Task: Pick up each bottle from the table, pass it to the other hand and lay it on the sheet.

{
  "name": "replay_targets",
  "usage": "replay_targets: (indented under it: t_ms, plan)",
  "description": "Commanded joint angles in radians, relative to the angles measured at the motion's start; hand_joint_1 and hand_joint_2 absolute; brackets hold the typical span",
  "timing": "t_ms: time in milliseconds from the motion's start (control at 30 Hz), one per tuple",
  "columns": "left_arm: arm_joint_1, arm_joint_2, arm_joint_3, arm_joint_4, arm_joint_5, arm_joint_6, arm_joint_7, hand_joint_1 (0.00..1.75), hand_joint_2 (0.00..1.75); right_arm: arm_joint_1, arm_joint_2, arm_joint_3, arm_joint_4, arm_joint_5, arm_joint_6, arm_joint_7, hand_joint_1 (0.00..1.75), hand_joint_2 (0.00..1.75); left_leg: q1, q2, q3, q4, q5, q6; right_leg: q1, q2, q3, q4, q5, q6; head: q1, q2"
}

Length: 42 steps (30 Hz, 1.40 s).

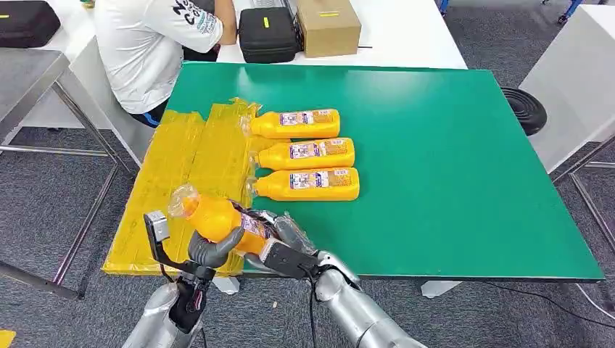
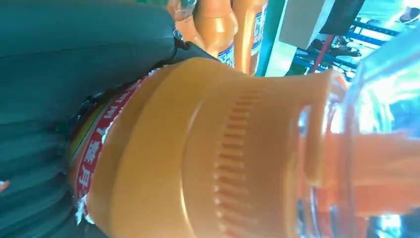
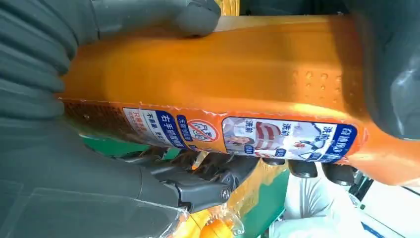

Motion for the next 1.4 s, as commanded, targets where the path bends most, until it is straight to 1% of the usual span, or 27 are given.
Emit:
replay_targets:
  t_ms: [33, 100, 133, 167, 200, 300, 333, 400, 433, 467, 500, 633, 667, 733, 767, 800, 833, 867, 900, 933, 1067, 1133, 1167, 1233, 1300, 1333, 1400]
  plan:
    - [-0.04, -0.007, 0.012, -0.037, -0.023, 0.049, -0.031, 1.75, 1.75, 0.003, -0.016, 0.023, 0.045, 0.01, 0.009, 0.01, 0.0, 1.75, 0.001, -0.001, 0.003, 0.0, -0.001, 0.0, 0.001, -0.002, 0.004, -0.001, -0.002, -0.002, 0.0, 0.0]
    - [-0.042, -0.002, 0.014, -0.05, -0.073, 0.097, -0.058, 1.75, 1.75, 0.01, -0.019, 0.011, 0.025, 0.006, 0.002, 0.014, 0.0, 1.75, 0.001, -0.002, 0.008, 0.0, -0.004, 0.0, 0.002, -0.003, 0.01, 0.0, -0.005, -0.003, 0.0, 0.0]
    - [-0.043, -0.001, 0.012, -0.055, -0.1, 0.122, -0.068, 1.75, 1.75, 0.016, -0.021, 0.005, 0.013, 0.004, -0.003, 0.018, 0.0, 1.75, 0.001, -0.002, 0.003, 0.0, -0.001, 0.0, 0.001, -0.003, 0.005, -0.001, -0.002, -0.002, 0.0, 0.0]
    - [-0.043, -0.001, 0.015, -0.059, -0.12, 0.141, -0.073, 1.75, 1.75, 0.02, -0.022, -0.002, 0.003, 0.0, -0.007, 0.019, 0.0, 0.0, 0.001, -0.002, 0.006, 0.0, -0.003, 0.0, 0.001, -0.003, 0.007, 0.0, -0.003, -0.003, 0.0, 0.0]
    - [-0.044, 0.002, 0.014, -0.065, -0.169, 0.186, -0.087, 1.75, 1.75, 0.026, -0.024, -0.009, -0.012, -0.004, -0.011, 0.023, 0.0, 0.0, 0.001, -0.001, 0.007, 0.001, -0.004, 0.0, 0.002, -0.003, 0.008, 0.0, -0.004, -0.003, 0.0, 0.0]
    - [-0.049, 0.002, 0.021, -0.067, -0.251, 0.257, -0.105, 1.75, 1.75, 0.04, -0.031, -0.023, -0.053, -0.01, -0.023, 0.027, 0.0, 0.0, 0.001, -0.002, 0.002, 0.0, -0.001, 0.0, 0.001, -0.003, 0.003, 0.0, -0.002, -0.002, 0.0, 0.0]
    - [-0.051, -0.001, 0.025, -0.067, -0.272, 0.276, -0.11, 1.75, 1.75, 0.045, -0.033, -0.025, -0.068, -0.01, -0.025, 0.027, 0.0, 0.0, 0.0, -0.002, 0.005, 0.0, -0.002, 0.0, 0.001, -0.004, 0.006, 0.0, -0.003, -0.002, 0.0, 0.0]
    - [-0.053, -0.003, 0.033, -0.07, -0.308, 0.309, -0.117, 1.73, 1.75, 0.057, -0.038, -0.029, -0.105, -0.009, -0.035, 0.028, 0.0, 0.0, 0.0, -0.002, 0.002, 0.0, -0.001, 0.0, 0.001, -0.003, 0.003, 0.0, -0.002, -0.002, 0.0, 0.0]
    - [-0.053, -0.003, 0.036, -0.071, -0.313, 0.316, -0.116, 1.75, 1.75, 0.061, -0.039, -0.029, -0.116, -0.009, -0.04, 0.027, 0.0, 0.0, 0.001, -0.002, 0.005, 0.0, -0.003, 0.0, 0.001, -0.003, 0.007, 0.0, -0.003, -0.002, 0.0, 0.0]
    - [-0.051, -0.002, 0.042, -0.074, -0.323, 0.33, -0.118, 1.75, 1.75, 0.07, -0.041, -0.031, -0.139, -0.01, -0.047, 0.026, 0.0, 0.0, 0.001, -0.001, 0.004, 0.0, -0.002, 0.0, 0.001, -0.002, 0.005, 0.0, -0.002, -0.002, 0.0, 0.0]
    - [-0.051, -0.001, 0.048, -0.075, -0.334, 0.345, -0.121, 1.75, 1.75, 0.081, -0.045, -0.031, -0.165, -0.01, -0.055, 0.025, 0.0, 0.0, 0.001, -0.001, 0.006, 0.0, -0.003, 0.0, 0.001, -0.003, 0.007, 0.0, -0.003, -0.003, 0.0, 0.0]
    - [-0.051, 0.002, 0.067, -0.078, -0.367, 0.387, -0.132, 1.75, 1.75, 0.108, -0.054, -0.029, -0.238, -0.012, -0.061, 0.026, 0.0, 0.0, 0.0, -0.002, 0.003, 0.0, -0.001, 0.0, 0.001, -0.003, 0.004, 0.0, -0.002, -0.002, 0.0, 0.0]
    - [-0.052, 0.003, 0.079, -0.08, -0.391, 0.417, -0.137, 1.73, 1.75, 0.116, -0.057, -0.03, -0.258, -0.011, -0.065, 0.031, 0.0, 0.0, 0.001, -0.001, 0.006, 0.0, -0.003, 0.0, 0.001, -0.003, 0.007, 0.0, -0.003, -0.003, 0.0, 0.0]
    - [-0.057, 0.01, 0.101, -0.088, -0.438, 0.485, -0.15, 1.75, 1.75, 0.128, -0.061, -0.033, -0.284, -0.012, -0.07, 0.033, 0.0, 0.0, 0.0, -0.001, 0.002, 0.0, -0.001, 0.0, 0.001, -0.002, 0.003, 0.0, -0.001, -0.001, 0.0, 0.0]
    - [-0.068, 0.026, 0.11, -0.093, -0.516, 0.569, -0.161, 1.75, 1.75, 0.137, -0.063, -0.038, -0.302, -0.013, -0.078, 0.035, 0.0, 0.0, 0.001, -0.001, 0.005, 0.0, -0.002, 0.0, 0.001, -0.002, 0.006, 0.0, -0.003, -0.002, 0.0, 0.0]
    - [-0.086, 0.05, 0.121, -0.103, -0.588, 0.624, -0.158, 1.75, 1.75, 0.147, -0.067, -0.04, -0.322, -0.013, -0.078, 0.036, 0.0, 0.0, 0.0, -0.001, 0.002, 0.0, -0.001, 0.0, 0.001, -0.002, 0.003, 0.0, -0.001, -0.002, 0.0, 0.0]
    - [-0.099, 0.065, 0.135, -0.115, -0.644, 0.661, -0.154, 1.75, 1.75, 0.156, -0.07, -0.043, -0.339, -0.013, -0.079, 0.039, 0.0, 0.0, 0.001, -0.001, 0.004, 0.0, -0.002, 0.0, 0.001, -0.002, 0.005, 0.0, -0.003, -0.002, 0.0, 0.0]
    - [-0.119, 0.095, 0.137, -0.128, -0.761, 0.726, -0.139, 1.75, 1.75, 0.164, -0.073, -0.048, -0.353, -0.011, -0.082, 0.042, 0.0, 0.0, 0.001, -0.001, 0.002, 0.0, -0.001, -0.001, 0.002, -0.002, 0.003, 0.0, -0.002, -0.002, 0.0, 0.0]
    - [-0.136, 0.124, 0.145, -0.155, -0.836, 0.719, -0.12, 1.75, 1.75, 0.173, -0.076, -0.054, -0.367, -0.011, -0.08, 0.043, 0.0, 0.0, 0.001, -0.001, 0.005, 0.001, -0.003, -0.001, 0.002, -0.003, 0.006, 0.0, -0.003, -0.003, 0.0, 0.0]
    - [-0.152, 0.141, 0.166, -0.187, -0.876, 0.687, -0.097, 1.75, 1.75, 0.181, -0.079, -0.062, -0.376, -0.011, -0.078, 0.043, 0.0, 0.0, 0.001, -0.001, 0.001, 0.0, -0.001, -0.001, 0.002, -0.002, 0.002, 0.0, -0.001, -0.002, 0.0, 0.0]
    - [-0.15, 0.127, 0.189, -0.205, -0.895, 0.657, -0.086, 1.75, 1.75, 0.182, -0.078, -0.068, -0.375, -0.01, -0.076, 0.043, 0.0, 0.0, 0.002, 0.0, 0.004, 0.001, -0.002, -0.001, 0.002, -0.002, 0.005, 0.001, -0.002, -0.003, 0.0, 0.0]
    - [-0.146, 0.124, 0.186, -0.202, -0.898, 0.658, -0.088, 1.75, 1.75, 0.182, -0.076, -0.068, -0.374, -0.01, -0.075, 0.043, 0.0, 0.0, 0.001, 0.0, 0.002, 0.0, 0.0, 0.0, 0.001, -0.001, 0.002, 0.0, -0.001, -0.002, 0.0, 0.0]
    - [-0.149, 0.132, 0.175, -0.197, -0.934, 0.673, -0.094, 1.75, 1.75, 0.181, -0.076, -0.069, -0.372, -0.01, -0.075, 0.043, 0.0, 0.0, 0.001, 0.0, 0.006, 0.0, -0.002, 0.0, 0.002, -0.001, 0.006, 0.0, -0.003, -0.003, 0.0, 0.0]
    - [-0.204, 0.186, 0.146, -0.183, -1.035, 0.681, -0.058, 1.75, 1.75, 0.191, -0.076, -0.082, -0.383, -0.014, -0.077, 0.043, 0.0, 0.0, 0.001, -0.001, 0.003, 0.0, -0.001, 0.0, 0.002, -0.002, 0.004, 0.0, -0.002, -0.002, 0.0, 0.0]
    - [-0.304, 0.274, 0.097, -0.118, -1.143, 0.565, 0.028, 1.75, 1.75, 0.207, -0.076, -0.105, -0.403, -0.02, -0.079, 0.04, 0.0, 0.0, 0.002, -0.003, 0.002, 0.001, -0.001, -0.001, 0.002, -0.004, 0.004, 0.001, -0.002, -0.003, 0.0, 0.0]
    - [-0.342, 0.302, 0.085, -0.08, -1.18, 0.53, 0.045, 1.75, 1.75, 0.212, -0.075, -0.116, -0.413, -0.022, -0.079, 0.038, 0.0, 0.0, 0.002, -0.004, 0.0, 0.001, 0.001, -0.001, 0.002, -0.004, 0.001, 0.001, -0.001, -0.002, 0.001, 0.0]
    - [-0.422, 0.374, 0.029, 0.036, -1.25, 0.43, 0.054, 1.75, 1.75, 0.222, -0.075, -0.142, -0.436, -0.028, -0.078, 0.034, 0.0, 0.0, 0.002, -0.005, 0.001, 0.001, 0.0, -0.001, 0.002, -0.006, 0.003, 0.001, -0.002, -0.003, 0.001, 0.0]
